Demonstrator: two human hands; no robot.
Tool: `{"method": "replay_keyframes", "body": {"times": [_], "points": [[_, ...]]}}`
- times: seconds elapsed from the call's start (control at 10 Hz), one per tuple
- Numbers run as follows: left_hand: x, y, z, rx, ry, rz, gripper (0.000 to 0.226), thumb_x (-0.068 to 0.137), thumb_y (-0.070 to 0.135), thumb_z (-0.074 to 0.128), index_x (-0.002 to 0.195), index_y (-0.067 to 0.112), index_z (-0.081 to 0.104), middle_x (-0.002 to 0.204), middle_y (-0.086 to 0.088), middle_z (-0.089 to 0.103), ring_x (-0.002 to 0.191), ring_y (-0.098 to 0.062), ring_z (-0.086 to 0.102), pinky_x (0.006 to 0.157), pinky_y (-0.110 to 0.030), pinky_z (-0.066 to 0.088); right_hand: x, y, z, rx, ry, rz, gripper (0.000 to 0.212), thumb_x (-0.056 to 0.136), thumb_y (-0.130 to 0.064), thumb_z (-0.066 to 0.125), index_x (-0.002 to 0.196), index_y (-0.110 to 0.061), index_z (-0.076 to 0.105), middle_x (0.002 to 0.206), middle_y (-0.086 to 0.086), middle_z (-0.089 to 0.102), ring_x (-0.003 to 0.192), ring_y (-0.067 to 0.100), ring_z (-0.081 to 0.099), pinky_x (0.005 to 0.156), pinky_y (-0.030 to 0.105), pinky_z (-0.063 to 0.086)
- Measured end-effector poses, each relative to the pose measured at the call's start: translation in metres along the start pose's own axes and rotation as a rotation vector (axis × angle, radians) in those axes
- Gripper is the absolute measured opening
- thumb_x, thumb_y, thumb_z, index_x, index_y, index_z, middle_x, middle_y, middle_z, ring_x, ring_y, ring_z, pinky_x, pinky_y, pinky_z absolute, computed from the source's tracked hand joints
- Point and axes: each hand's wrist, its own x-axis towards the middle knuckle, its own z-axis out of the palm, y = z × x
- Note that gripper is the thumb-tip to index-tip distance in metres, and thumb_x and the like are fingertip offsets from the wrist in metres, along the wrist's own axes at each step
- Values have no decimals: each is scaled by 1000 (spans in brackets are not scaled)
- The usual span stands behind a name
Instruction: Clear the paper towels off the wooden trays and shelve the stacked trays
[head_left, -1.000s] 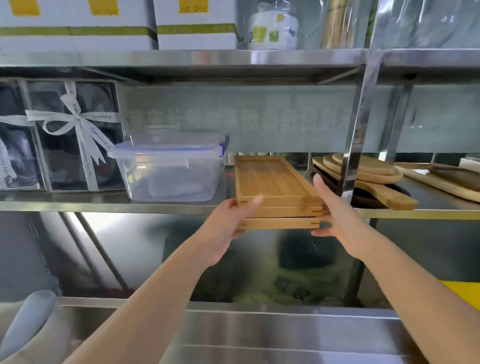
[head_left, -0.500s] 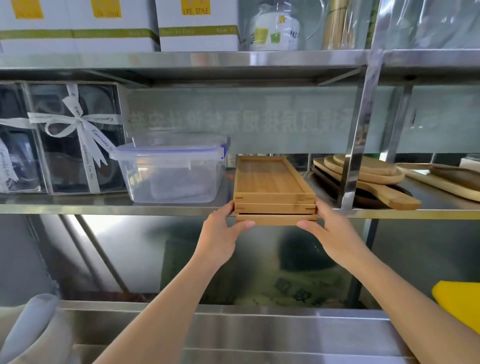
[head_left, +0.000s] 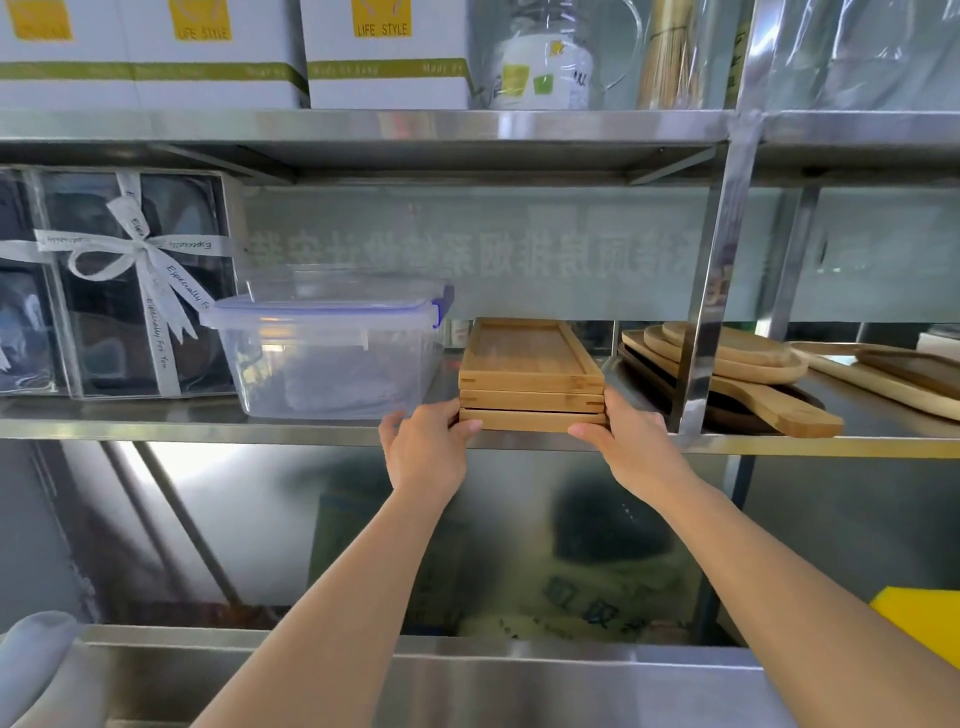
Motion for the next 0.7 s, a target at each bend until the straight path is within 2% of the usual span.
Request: {"method": "replay_keyframes", "body": {"times": [0.1, 0.3, 0.4, 0.5, 0.6, 0.7], "points": [[4, 2, 2, -86, -17, -37, 22, 93, 29, 54, 103, 18, 70, 97, -5, 72, 92, -28, 63, 92, -40, 49, 4, -1, 2, -25, 2, 6, 49, 90, -36, 52, 134, -22, 36, 126, 5, 57, 122, 31, 46, 107, 50, 38], [7, 7, -2, -37, -18, -48, 22, 94, 25, 54, 104, 14, 69, 95, -7, 71, 82, -24, 61, 76, -32, 48, 2, -8, -2, -89, -6, 11, 49, 93, -33, 48, 137, -19, 30, 130, 7, 54, 123, 32, 47, 111, 47, 29], [5, 4, -2, 38, -73, 0, 26, 95, 30, 50, 116, 19, 61, 109, -4, 69, 95, -25, 64, 87, -37, 52, -4, -9, -6, -162, 12, -16, 52, 94, -34, 44, 140, -18, 24, 132, 5, 55, 122, 30, 50, 112, 48, 26], [-7, 4, -9, 77, -127, 45, 42, 94, 40, 48, 133, 24, 44, 131, 0, 59, 116, -24, 58, 99, -41, 46, -15, -8, -12, -214, 32, -21, 61, 93, -40, 45, 144, -17, 20, 137, 5, 52, 125, 28, 50, 111, 51, 27], [-23, 13, -33, 213, -68, 172, 55, 92, 48, 45, 141, 26, 33, 143, 2, 48, 129, -23, 48, 106, -42, 39, -32, -18, -32, -269, 47, -45, 62, 93, -38, 45, 145, -17, 20, 147, 6, 41, 132, 26, 44, 109, 48, 33], [-32, 28, -68, 324, 44, 310, 56, 92, 49, 43, 141, 25, 33, 145, 2, 46, 130, -22, 45, 108, -38, 34, -52, -38, -62, -255, 26, -121, 51, 95, -34, 43, 141, -17, 30, 139, 5, 49, 123, 23, 52, 100, 40, 45]]}}
